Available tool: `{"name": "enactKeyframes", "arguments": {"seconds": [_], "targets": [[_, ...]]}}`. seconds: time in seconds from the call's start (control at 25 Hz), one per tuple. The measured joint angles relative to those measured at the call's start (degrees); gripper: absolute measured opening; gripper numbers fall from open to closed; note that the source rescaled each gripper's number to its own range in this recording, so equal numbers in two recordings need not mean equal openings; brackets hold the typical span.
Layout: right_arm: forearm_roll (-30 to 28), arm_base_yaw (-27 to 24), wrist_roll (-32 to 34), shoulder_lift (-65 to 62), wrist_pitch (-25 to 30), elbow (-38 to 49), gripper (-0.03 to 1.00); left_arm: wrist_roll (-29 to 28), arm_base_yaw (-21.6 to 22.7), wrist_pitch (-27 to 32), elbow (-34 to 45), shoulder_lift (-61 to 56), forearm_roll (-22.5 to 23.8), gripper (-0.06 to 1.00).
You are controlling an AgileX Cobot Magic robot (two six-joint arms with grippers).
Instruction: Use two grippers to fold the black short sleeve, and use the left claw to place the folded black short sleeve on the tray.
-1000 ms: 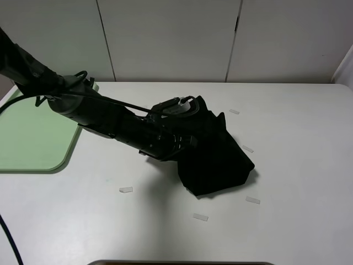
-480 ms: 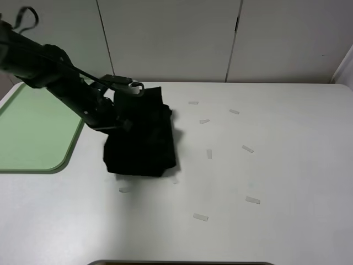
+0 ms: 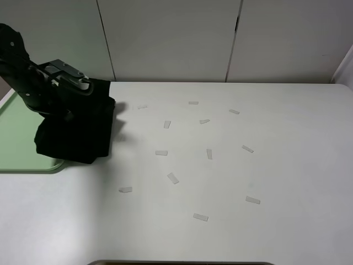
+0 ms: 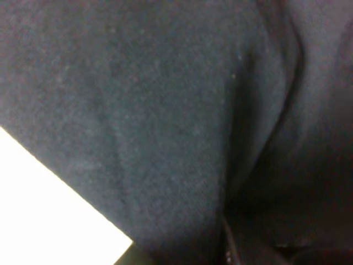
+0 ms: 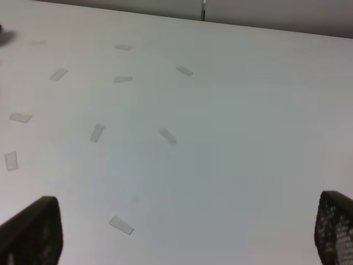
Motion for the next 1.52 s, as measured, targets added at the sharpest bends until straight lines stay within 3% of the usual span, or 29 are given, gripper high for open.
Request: {"name": "enactKeyframes", "arguments": {"seconds": [0.16, 0.52, 0.84, 0.92, 1.04, 1.12, 1.24, 1.52], "targets": [[0.00, 0.00, 0.00, 0.00, 0.00, 0.00, 1.00, 0.00, 5.00, 0.54, 0.00, 0.00, 3.28, 0.06], [0.00, 0.00, 0.00, 0.00, 0.00, 0.00, 1.00, 0.05, 11.89, 0.28, 0.00, 0.07, 11.49, 0.06], [0.00, 0.00, 0.00, 0.00, 0.00, 0.00, 1.00, -1.80, 12.10, -2.52, 0.00, 0.13, 12.06, 0.08], [0.00, 0.00, 0.00, 0.00, 0.00, 0.00, 1.00, -2.40, 12.10, -2.95, 0.00, 0.13, 12.24, 0.30], [0.00, 0.00, 0.00, 0.00, 0.00, 0.00, 1.00, -3.74, 12.10, -4.14, 0.00, 0.13, 12.30, 0.74], [0.00, 0.00, 0.00, 0.00, 0.00, 0.00, 1.00, -5.19, 12.10, -5.45, 0.00, 0.07, 12.62, 0.89], [0.00, 0.00, 0.00, 0.00, 0.00, 0.00, 1.00, -6.47, 12.10, -6.63, 0.00, -0.87, 12.98, 0.97], [0.00, 0.00, 0.00, 0.00, 0.00, 0.00, 1.00, -12.16, 11.80, -8.17, -0.05, -5.85, 13.14, 1.00]]}}
